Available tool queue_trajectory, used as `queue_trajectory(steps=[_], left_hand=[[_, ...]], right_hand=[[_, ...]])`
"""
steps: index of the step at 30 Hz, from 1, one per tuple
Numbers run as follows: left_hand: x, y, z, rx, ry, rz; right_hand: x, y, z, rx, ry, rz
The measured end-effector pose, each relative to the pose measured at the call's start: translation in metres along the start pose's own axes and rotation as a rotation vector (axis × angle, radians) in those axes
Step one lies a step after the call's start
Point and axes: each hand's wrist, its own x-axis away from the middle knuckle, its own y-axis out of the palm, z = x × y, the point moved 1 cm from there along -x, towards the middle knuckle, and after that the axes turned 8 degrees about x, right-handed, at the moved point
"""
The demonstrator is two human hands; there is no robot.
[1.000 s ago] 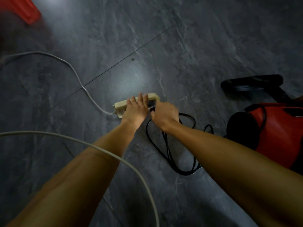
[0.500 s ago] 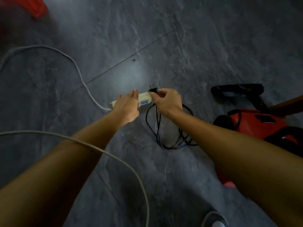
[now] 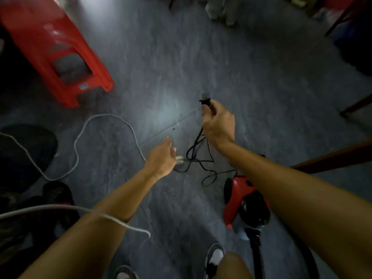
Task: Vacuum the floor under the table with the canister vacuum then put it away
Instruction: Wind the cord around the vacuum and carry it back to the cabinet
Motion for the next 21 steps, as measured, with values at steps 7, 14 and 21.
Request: queue_trajectory(steps=[7,14,21], left_hand=[[0.096,-0.161,0.178,0.083,0.029,0.097],[0.208,-0.236,0.306,0.156,0.225,0.004],[0.294,-0.222,0.357,0.302,0.357,-0.036]], right_hand=[[-0.016,-0.208,-0.172,-0.096,-0.101,-0.047],[0.048,-0.355,-0.255,-0.043,-0.138,-0.036],[0.127,-0.434,-0.294,-0.122,-0.063,0.102]])
